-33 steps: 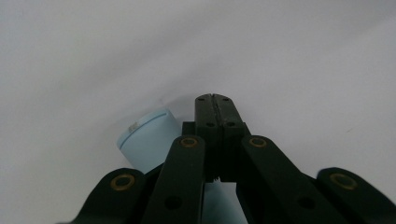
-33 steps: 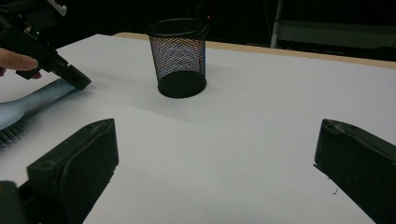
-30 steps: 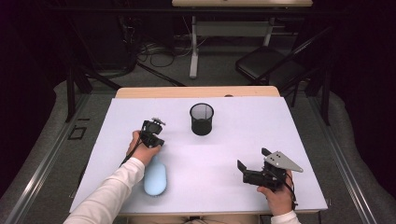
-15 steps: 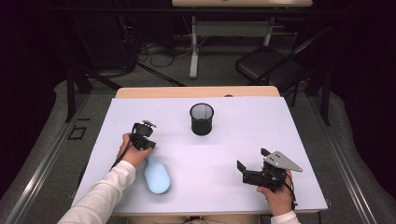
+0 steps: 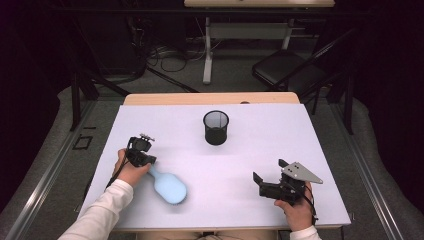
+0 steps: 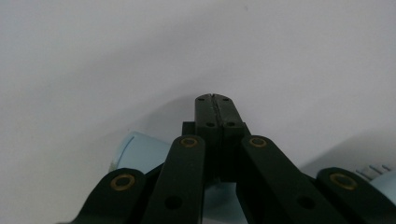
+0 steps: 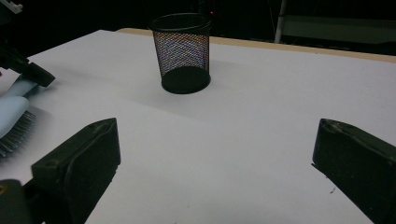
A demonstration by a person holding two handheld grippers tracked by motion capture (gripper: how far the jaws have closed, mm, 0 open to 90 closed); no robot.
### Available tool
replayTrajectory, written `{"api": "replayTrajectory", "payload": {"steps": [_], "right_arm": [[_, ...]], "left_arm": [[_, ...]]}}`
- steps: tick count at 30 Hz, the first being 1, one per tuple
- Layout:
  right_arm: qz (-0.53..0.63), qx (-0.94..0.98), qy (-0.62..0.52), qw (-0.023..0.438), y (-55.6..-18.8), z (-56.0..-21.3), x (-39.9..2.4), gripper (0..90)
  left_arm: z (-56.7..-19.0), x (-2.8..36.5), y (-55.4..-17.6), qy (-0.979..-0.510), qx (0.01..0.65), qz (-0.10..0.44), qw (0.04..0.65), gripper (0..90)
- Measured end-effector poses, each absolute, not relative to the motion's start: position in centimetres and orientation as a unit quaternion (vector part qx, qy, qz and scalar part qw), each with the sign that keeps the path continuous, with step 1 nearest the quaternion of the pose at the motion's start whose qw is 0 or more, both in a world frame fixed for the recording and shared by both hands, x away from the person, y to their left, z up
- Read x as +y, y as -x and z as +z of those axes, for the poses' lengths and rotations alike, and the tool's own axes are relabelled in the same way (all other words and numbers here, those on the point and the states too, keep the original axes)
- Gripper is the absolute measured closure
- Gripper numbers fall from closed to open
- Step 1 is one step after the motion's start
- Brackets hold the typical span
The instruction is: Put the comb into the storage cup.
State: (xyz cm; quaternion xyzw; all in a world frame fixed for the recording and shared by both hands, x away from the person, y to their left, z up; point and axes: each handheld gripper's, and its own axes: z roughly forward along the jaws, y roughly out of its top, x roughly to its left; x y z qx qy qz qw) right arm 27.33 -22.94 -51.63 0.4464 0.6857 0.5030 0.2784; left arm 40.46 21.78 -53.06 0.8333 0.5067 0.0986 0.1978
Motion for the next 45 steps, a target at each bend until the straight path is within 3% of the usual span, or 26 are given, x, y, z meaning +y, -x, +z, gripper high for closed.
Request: {"api": "replayTrajectory", "payload": {"steps": [45], "right_arm": [[0.500,0.687,-0.450,0.273,-27.4,-51.8,-22.7,1.6]], "left_arm": [[-53.3,25.8,-33.3,-0.832,0.497,0.103,0.226,90.0]]}}
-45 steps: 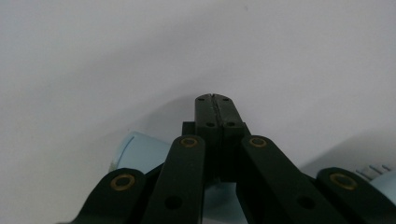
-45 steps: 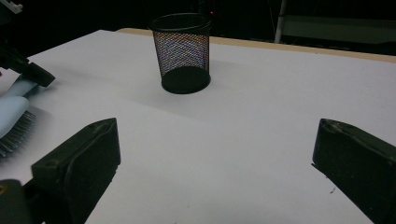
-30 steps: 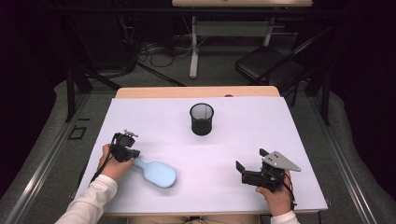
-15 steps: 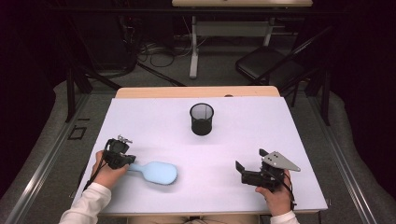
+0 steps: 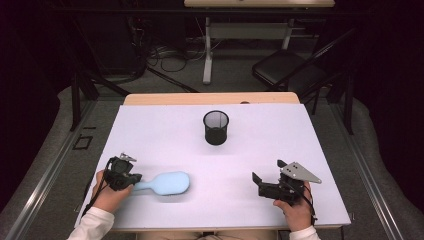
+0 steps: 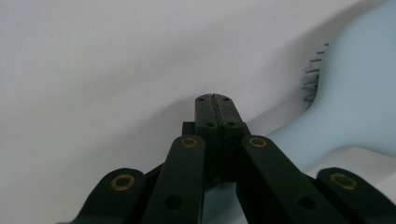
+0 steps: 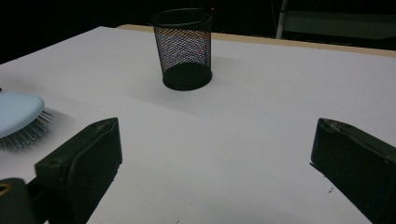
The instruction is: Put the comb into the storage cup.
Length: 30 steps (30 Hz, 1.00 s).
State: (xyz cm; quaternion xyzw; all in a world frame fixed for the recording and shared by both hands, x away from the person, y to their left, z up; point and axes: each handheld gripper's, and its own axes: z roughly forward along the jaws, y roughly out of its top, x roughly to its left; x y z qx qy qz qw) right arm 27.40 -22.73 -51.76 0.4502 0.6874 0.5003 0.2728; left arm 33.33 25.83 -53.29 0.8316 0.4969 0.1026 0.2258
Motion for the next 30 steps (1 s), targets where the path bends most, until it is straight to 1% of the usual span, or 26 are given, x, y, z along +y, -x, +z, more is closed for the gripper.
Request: {"api": "replayTrajectory", "payload": {"steps": [12,30], "right_arm": [[0.500,0.689,-0.448,0.273,-27.4,-51.8,-22.6,1.9],[0.500,0.690,-0.448,0.271,-27.4,-51.8,-22.6,2.2]], "left_arm": [[-53.4,25.9,-31.4,-0.838,0.483,0.101,0.231,90.0],[-53.7,24.8,-29.4,-0.852,0.459,0.094,0.235,90.0]]}}
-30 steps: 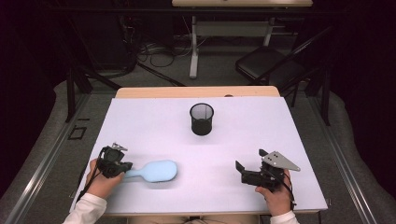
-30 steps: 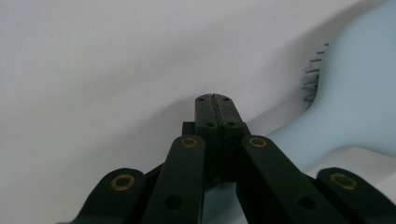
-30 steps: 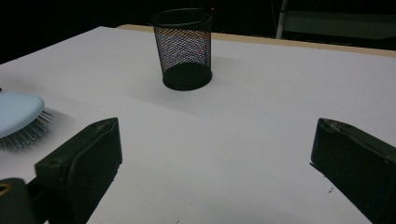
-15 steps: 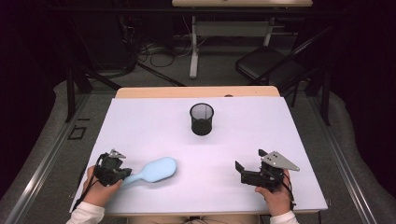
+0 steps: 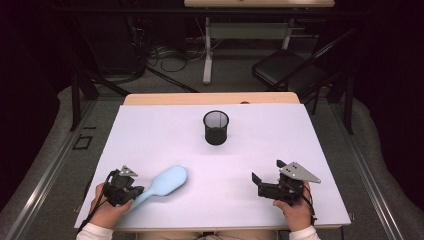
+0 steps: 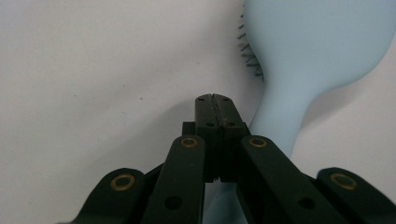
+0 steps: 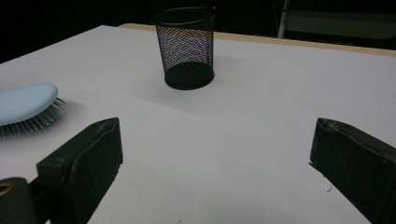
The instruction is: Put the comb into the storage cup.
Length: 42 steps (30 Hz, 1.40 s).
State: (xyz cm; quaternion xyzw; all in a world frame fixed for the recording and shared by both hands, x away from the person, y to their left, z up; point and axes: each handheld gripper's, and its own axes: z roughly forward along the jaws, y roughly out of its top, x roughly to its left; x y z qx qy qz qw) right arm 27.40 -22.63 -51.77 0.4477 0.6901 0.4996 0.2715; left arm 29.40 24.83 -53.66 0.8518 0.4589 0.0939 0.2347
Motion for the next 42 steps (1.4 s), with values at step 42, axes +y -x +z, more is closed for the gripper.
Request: {"api": "replayTrajectory", "payload": {"steps": [42], "right_arm": [[0.498,0.693,-0.446,0.269,-27.5,-51.8,-22.6,2.2]], "left_arm": [[-53.5,25.4,-29.1,-0.837,0.466,0.110,0.264,80.3]]}}
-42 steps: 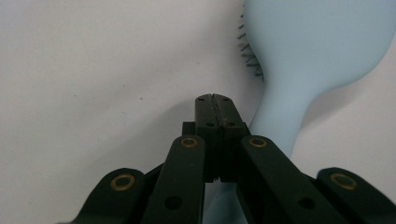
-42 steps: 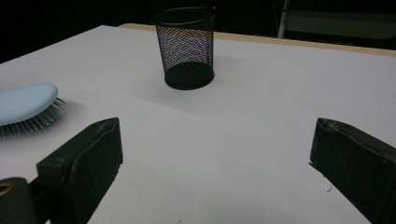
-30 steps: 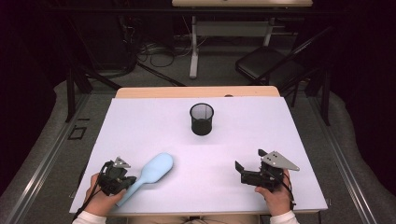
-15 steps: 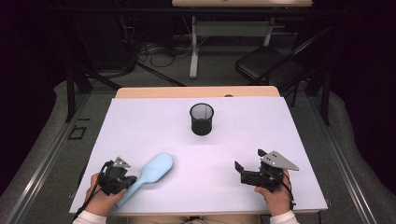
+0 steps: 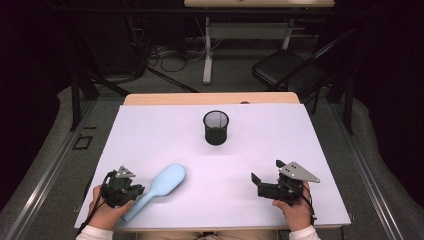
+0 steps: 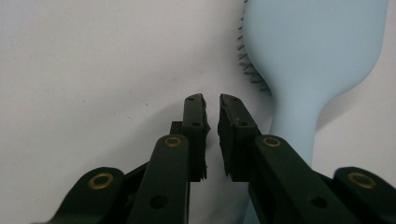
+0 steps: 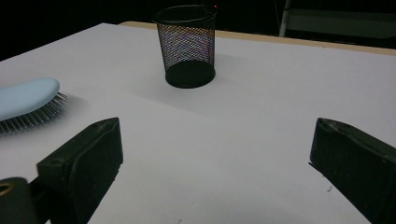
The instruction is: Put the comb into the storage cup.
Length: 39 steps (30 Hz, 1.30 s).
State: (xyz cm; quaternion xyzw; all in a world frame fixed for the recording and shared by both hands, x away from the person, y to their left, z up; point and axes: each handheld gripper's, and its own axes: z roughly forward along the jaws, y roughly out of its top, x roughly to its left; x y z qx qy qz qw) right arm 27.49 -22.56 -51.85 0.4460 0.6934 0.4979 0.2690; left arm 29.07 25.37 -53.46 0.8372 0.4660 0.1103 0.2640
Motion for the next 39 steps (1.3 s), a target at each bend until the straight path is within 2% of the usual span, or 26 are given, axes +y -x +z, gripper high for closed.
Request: {"api": "replayTrajectory", "payload": {"steps": [19,29,35,39], "right_arm": [[0.498,0.693,-0.447,0.269,-27.5,-51.8,-22.6,2.2],[0.497,0.693,-0.448,0.269,-27.5,-51.8,-22.6,2.3],[0.498,0.693,-0.449,0.267,-27.5,-51.8,-22.6,2.3],[0.498,0.692,-0.448,0.269,-27.5,-51.9,-22.6,2.3]], "left_arm": [[-52.6,26.3,-28.8,-0.818,0.474,0.133,0.297,62.6],[-52.2,26.6,-28.8,-0.809,0.470,0.144,0.321,46.3],[-51.8,26.8,-28.8,-0.801,0.468,0.149,0.343,44.2],[-51.6,27.2,-28.8,-0.787,0.485,0.133,0.357,43.6]]}}
